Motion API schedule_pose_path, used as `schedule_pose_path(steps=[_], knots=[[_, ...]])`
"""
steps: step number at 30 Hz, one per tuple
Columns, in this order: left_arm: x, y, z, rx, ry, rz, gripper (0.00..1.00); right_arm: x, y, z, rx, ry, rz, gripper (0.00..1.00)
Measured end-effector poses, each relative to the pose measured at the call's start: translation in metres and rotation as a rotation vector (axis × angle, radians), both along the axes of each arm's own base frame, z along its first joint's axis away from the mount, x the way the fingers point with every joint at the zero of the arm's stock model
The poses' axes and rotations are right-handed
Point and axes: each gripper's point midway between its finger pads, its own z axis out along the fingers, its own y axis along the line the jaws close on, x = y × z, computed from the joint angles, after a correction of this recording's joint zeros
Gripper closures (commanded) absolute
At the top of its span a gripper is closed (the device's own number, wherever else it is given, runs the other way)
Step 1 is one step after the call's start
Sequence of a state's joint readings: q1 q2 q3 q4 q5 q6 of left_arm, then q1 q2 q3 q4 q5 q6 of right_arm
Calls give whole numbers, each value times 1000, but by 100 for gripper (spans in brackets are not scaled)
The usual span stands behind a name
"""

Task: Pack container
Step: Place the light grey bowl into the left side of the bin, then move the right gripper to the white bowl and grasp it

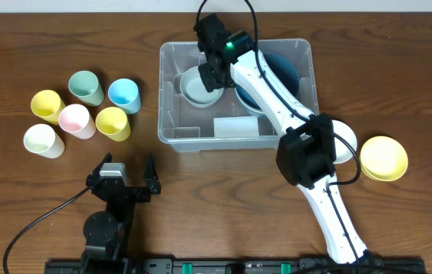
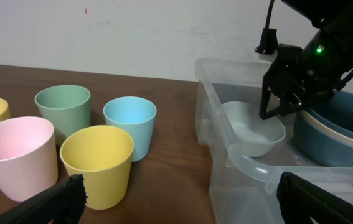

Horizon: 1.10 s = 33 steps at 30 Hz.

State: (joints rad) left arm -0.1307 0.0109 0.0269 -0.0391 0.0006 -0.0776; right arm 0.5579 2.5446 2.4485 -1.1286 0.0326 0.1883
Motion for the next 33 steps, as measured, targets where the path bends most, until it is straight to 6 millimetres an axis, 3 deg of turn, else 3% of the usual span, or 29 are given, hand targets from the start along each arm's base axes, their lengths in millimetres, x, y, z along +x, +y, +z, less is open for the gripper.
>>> schedule_pose_path(steps=[4, 6, 9, 12, 15, 17, 19, 22, 25, 29, 33], knots=[[0, 0, 0, 0, 0, 0, 2, -7, -3, 8, -8, 22, 4, 50], [0, 0, 0, 0, 0, 0, 2, -9, -4, 26, 0, 13, 8, 49], [0, 0, 0, 0, 0, 0, 2, -14, -11, 77, 28, -38, 14, 44], [0, 0, 0, 0, 0, 0, 2, -24, -31, 156, 73, -150, 1, 39], [0, 0, 0, 0, 0, 0, 2, -43, -75, 238, 105, -270, -57, 39], [0, 0, 0, 0, 0, 0, 2, -59, -120, 281, 115, -325, -136, 38], [0, 0, 0, 0, 0, 0, 2, -76, -178, 309, 116, -350, -267, 38], [0, 0, 0, 0, 0, 0, 2, -97, -252, 312, 91, -294, -456, 39], [0, 0, 0, 0, 0, 0, 2, -97, -299, 297, 109, -231, -581, 39], [0, 0, 0, 0, 0, 0, 2, -105, -347, 244, 113, -36, -721, 38], [0, 0, 0, 0, 0, 0, 2, -122, -377, 186, 90, 158, -815, 38]])
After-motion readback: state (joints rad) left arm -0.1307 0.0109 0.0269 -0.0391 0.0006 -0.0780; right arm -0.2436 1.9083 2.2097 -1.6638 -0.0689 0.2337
